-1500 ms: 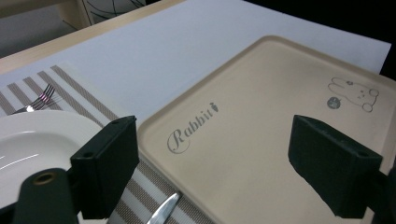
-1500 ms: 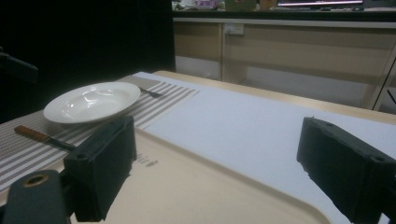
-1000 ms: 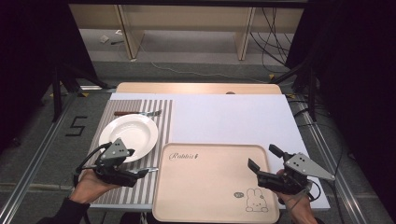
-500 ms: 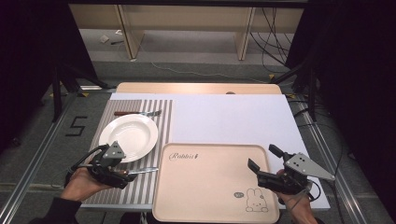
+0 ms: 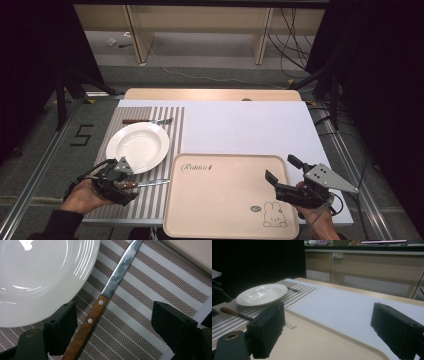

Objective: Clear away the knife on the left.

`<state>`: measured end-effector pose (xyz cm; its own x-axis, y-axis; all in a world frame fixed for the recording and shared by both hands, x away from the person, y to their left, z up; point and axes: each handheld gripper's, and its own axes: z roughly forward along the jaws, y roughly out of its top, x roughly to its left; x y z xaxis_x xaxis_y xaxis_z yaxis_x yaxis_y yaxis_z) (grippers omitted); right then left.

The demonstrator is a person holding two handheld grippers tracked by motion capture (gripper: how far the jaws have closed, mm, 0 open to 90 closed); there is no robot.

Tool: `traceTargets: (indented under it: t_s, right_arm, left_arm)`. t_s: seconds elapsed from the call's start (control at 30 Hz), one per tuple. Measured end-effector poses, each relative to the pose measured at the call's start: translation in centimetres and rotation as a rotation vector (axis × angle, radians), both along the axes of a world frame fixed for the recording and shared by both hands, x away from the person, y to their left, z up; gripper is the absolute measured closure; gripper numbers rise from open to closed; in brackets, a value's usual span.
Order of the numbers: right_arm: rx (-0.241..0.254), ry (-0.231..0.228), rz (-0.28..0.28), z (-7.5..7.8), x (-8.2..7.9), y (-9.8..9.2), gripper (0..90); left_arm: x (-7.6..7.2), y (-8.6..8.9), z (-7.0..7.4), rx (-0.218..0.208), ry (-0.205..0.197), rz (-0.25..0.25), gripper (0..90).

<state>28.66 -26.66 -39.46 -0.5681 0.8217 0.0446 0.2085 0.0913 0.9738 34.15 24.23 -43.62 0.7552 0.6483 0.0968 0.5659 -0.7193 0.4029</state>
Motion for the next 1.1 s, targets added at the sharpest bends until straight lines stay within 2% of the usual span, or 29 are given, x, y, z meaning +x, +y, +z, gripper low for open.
traceTargets:
  t_s: [0.2, 0.27, 0.3, 0.43, 0.47, 0.53, 0.73, 1.1]
  right_arm:
    - [-0.001, 0.002, 0.001, 0.0, 0.0, 0.0, 13.2]
    - [-0.001, 0.002, 0.001, 0.0, 0.0, 0.0, 13.2]
    - [0.000, 0.002, 0.002, 0.0, 0.0, 0.0, 13.2]
    - [-0.002, 0.001, 0.002, 0.0, 0.0, 0.0, 13.2]
    - [-0.002, 0.001, 0.002, 0.0, 0.0, 0.0, 13.2]
    - [-0.005, 0.002, 0.004, 0.0, 0.0, 0.0, 13.3]
    - [-0.007, 0.003, 0.006, 0.0, 0.0, 0.1, 13.3]
    - [-0.005, 0.001, 0.012, 0.0, 0.0, 0.2, 13.4]
  left_arm:
    - [0.7, 0.1, -0.6, 0.029, 0.046, -0.004, 25.9]
    - [1.2, 0.2, -0.9, 0.046, 0.055, 0.007, 26.3]
    - [1.7, 0.3, -1.0, 0.047, 0.073, 0.010, 27.1]
    - [1.9, 0.3, -0.7, 0.040, 0.072, 0.011, 29.5]
    - [1.9, 0.3, -0.8, 0.044, 0.094, 0.003, 29.5]
    - [1.8, 0.2, -1.0, 0.053, 0.112, -0.002, 29.5]
    - [1.7, -0.1, -0.9, 0.065, 0.121, -0.018, 30.3]
    - [2.5, 0.2, -1.9, 0.095, 0.158, -0.010, 33.5]
